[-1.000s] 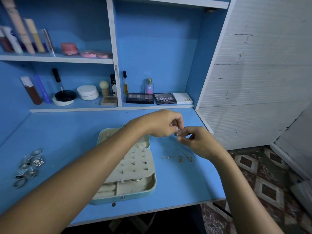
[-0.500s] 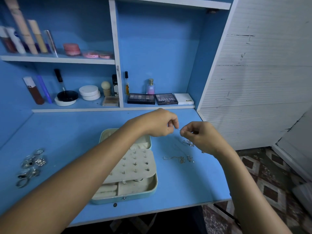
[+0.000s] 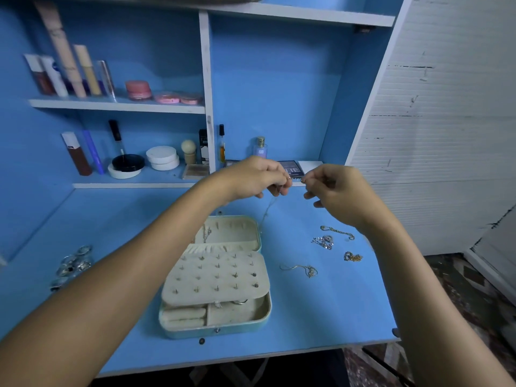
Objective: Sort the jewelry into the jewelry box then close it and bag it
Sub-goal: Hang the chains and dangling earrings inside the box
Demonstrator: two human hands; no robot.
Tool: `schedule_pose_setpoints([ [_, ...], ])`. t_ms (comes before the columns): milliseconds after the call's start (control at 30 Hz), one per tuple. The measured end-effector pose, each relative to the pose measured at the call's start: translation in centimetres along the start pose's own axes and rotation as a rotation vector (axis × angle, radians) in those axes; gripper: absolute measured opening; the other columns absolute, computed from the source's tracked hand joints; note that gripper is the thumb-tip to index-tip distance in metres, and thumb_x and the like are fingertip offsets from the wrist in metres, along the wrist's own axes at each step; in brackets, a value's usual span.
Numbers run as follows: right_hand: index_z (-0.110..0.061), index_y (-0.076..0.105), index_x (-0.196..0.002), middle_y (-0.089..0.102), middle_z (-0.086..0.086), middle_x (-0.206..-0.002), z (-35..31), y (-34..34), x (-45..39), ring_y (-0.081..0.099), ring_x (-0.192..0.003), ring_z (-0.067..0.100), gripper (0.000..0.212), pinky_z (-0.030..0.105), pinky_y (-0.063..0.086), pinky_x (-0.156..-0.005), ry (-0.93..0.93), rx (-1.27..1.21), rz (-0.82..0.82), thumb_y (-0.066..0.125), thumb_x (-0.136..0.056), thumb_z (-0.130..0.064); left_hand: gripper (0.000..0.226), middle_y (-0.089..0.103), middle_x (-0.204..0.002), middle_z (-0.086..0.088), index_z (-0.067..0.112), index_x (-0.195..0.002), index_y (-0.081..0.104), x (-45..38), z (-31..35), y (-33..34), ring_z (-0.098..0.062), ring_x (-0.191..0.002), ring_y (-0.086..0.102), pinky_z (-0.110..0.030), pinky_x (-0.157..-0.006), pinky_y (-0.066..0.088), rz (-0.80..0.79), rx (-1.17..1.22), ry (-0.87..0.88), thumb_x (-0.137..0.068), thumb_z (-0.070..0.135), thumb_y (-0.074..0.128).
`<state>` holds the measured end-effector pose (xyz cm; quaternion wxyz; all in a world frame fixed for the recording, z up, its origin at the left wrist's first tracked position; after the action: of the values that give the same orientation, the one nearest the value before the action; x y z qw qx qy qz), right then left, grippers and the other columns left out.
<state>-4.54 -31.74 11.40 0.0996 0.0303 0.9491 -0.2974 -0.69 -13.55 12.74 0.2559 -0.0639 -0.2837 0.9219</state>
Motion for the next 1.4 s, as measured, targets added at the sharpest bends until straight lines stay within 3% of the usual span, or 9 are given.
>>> schedule_pose_setpoints([
  [200,-0.016,0.061,-0.097,0.076,-0.002,-0.095,-2.0,1.5,-0.7,0.073,-0.089,0.011,0.015,0.036,0.061,-0.078,-0.003,-0.258,0.012,0.049,-0.104,-0.017,0.016,0.074,-0.098,0.004,0.028,-0.096,0.072,0.7,-0.4,-2.3,-0.003,-0.088,0.066,-0.029,-0.081,0.047,0.077,-0.014,0.042,-0.099,0.025,0.057],
  [433,-0.016,0.061,-0.101,0.077,-0.003,-0.094,-3.9,2.6,-1.4,0.073,-0.091,0.016,0.014,0.028,0.058,-0.069,-0.023,-0.350,-0.007,0.047,-0.105,-0.017,0.018,0.067,-0.078,0.014,0.024,-0.101,0.070,1.7,-0.9,-3.7,-0.005,-0.084,0.069,-0.025,-0.078,0.048,0.090,0.115,0.056,-0.102,0.018,0.053],
  [567,-0.015,0.059,-0.102,0.076,-0.001,-0.092,-4.4,3.2,-1.5,0.073,-0.087,0.017,0.014,0.029,0.058,-0.069,-0.014,-0.386,-0.027,0.046,-0.105,-0.018,0.019,0.066,-0.079,0.012,0.022,-0.098,0.069,2.1,-1.1,-3.8,-0.008,-0.078,0.068,-0.022,-0.070,0.045,0.077,0.202,0.045,-0.103,0.015,0.052],
  [733,-0.015,0.049,-0.101,0.075,-0.001,-0.083,-4.8,4.7,-1.1,0.074,-0.084,0.018,0.013,0.041,0.056,-0.080,0.047,-0.536,-0.147,0.038,-0.107,-0.019,0.020,0.064,-0.078,0.001,0.014,-0.094,0.064,2.4,-0.9,-3.8,-0.012,-0.069,0.064,-0.023,-0.066,0.044,0.057,0.419,0.050,-0.102,0.009,0.047],
  [933,-0.016,0.046,-0.104,0.074,0.005,-0.081,-5.0,6.0,-0.9,0.074,-0.082,0.024,0.011,0.036,0.054,-0.074,0.075,-0.549,-0.234,0.037,-0.107,-0.021,0.017,0.065,-0.072,0.003,0.012,-0.103,0.068,3.0,-1.0,-4.6,-0.010,-0.058,0.056,-0.021,-0.059,0.041,0.098,0.323,0.044,-0.101,0.010,0.051],
  [1033,-0.016,0.050,-0.112,0.066,0.006,-0.072,-5.0,6.3,-1.0,0.068,-0.070,0.022,0.011,0.036,0.054,-0.072,0.067,-0.615,-0.246,0.047,-0.104,-0.023,0.019,0.065,-0.072,0.004,0.012,-0.110,0.069,3.3,-1.3,-5.0,-0.008,-0.056,0.054,-0.021,-0.058,0.039,0.100,0.293,0.044,-0.101,0.010,0.052],
  [1200,-0.021,0.051,-0.133,0.057,0.003,-0.072,-4.5,6.2,-1.2,0.050,-0.057,0.017,0.033,0.032,0.056,-0.067,0.024,-0.660,-0.232,0.057,-0.101,-0.015,0.024,0.066,-0.072,0.005,0.022,-0.111,0.068,3.8,-2.1,-5.4,-0.009,-0.053,0.048,-0.025,-0.059,0.033,0.091,0.286,0.037,-0.102,0.012,0.048],
  [1400,-0.019,0.065,-0.119,0.041,-0.008,-0.058,-3.9,6.4,-1.5,0.037,-0.052,0.009,0.022,0.021,0.033,-0.051,-0.033,-0.470,-0.237,0.059,-0.099,-0.012,0.022,0.066,-0.074,0.003,0.019,-0.110,0.065,4.2,-2.5,-5.7,-0.009,-0.049,0.043,-0.021,-0.053,0.031,0.081,0.333,0.035,-0.102,0.012,0.046],
])
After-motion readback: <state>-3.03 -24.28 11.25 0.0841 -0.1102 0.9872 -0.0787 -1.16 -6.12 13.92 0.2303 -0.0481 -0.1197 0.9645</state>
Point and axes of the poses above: each hand's wrist, its own x-axis away from the middle knuckle, its own y-axis out of the palm, z = x × y, the point moved 3 cm from there along -x, towards the middle knuckle
